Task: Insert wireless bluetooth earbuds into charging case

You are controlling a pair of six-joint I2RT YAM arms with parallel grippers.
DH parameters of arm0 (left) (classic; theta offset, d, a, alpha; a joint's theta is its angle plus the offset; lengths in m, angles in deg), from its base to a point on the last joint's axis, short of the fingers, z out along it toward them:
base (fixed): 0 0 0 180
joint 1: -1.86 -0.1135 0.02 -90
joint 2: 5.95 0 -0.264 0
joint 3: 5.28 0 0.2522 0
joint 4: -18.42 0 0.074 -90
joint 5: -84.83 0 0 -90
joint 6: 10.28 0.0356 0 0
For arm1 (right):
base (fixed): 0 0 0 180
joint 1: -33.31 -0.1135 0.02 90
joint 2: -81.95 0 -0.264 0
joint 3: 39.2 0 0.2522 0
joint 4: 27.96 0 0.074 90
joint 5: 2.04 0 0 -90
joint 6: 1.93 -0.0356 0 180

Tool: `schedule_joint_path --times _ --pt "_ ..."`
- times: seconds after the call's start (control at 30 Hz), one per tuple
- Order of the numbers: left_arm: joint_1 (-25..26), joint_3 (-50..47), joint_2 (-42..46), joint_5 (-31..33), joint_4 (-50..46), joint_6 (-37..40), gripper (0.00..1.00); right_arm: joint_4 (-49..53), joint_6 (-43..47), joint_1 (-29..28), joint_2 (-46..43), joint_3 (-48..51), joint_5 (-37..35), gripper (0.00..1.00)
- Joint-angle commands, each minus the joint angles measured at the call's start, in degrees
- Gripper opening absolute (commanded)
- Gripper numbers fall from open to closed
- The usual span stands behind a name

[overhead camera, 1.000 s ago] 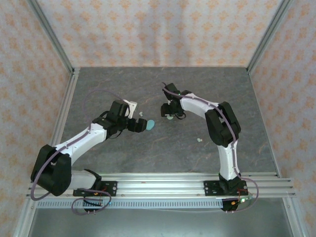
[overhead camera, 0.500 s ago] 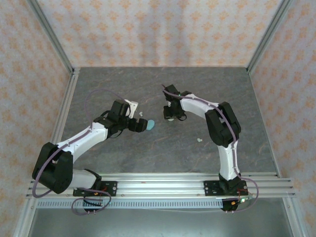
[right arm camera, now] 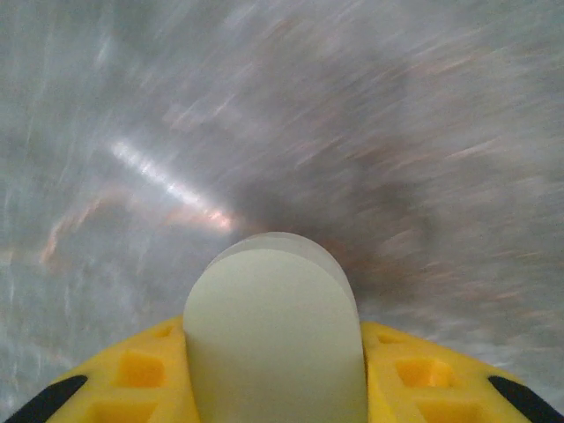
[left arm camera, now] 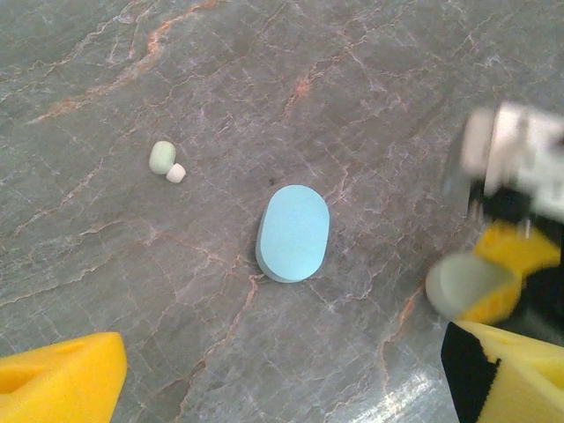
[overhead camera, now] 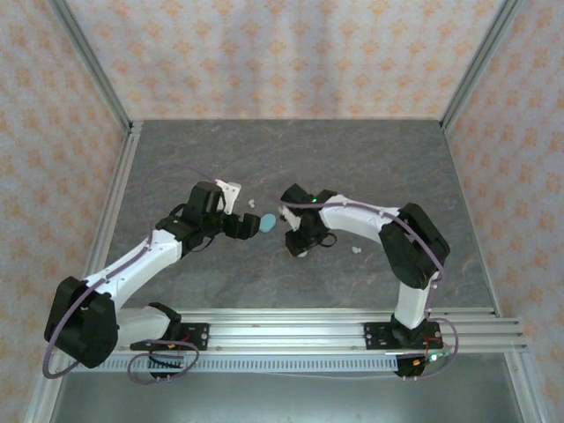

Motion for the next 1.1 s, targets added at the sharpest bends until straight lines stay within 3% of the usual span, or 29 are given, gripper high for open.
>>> schedule_joint_path --times 0.0,0.03,0.2,0.4,0.57,0.63,0.77,0.9,1.07 --pt "-0.66 -1.32 2.40 -2.19 -1.51 -0.53 0.93 3.68 7.22 -1.34 -0.96 0.76 -2.97 0.22" --pt "-0.64 -1.49 2.90 -2.64 -1.52 -0.79 0.93 3.54 7.69 -1.54 -1.06 0.75 -2.96 0.24" --pt "-0.68 -0.89 5.69 -3.36 -4.07 -0.48 0.93 2.77 8.01 -1.63 -3.49 0.76 -4.52 0.55" --pt "-0.66 5.84 7.32 -5.30 -12.91 5.61 0.94 -2.69 3.64 -1.00 -12.95 5.95 -3.85 0.63" --pt "0.53 12.37 5.83 -17.38 -16.78 17.18 0.93 -6.72 -4.88 3.30 -23.52 14.12 -9.92 0.67" --pt "3.53 15.51 4.36 -19.71 -20.08 25.18 0.93 -8.67 -10.22 7.23 -27.84 18.39 -8.54 0.68" --pt "11.02 22.93 -2.09 -14.96 -28.00 40.98 0.95 -14.47 -20.43 13.57 -36.32 28.55 -5.14 0.71" --pt "17.64 29.64 -12.20 -9.35 -31.55 48.75 0.95 -15.01 -27.74 16.31 -43.87 34.19 -6.93 0.75" --pt "26.28 35.76 -26.19 2.02 -33.83 59.35 0.95 -15.01 -32.81 18.02 -48.52 38.27 -6.65 0.76"
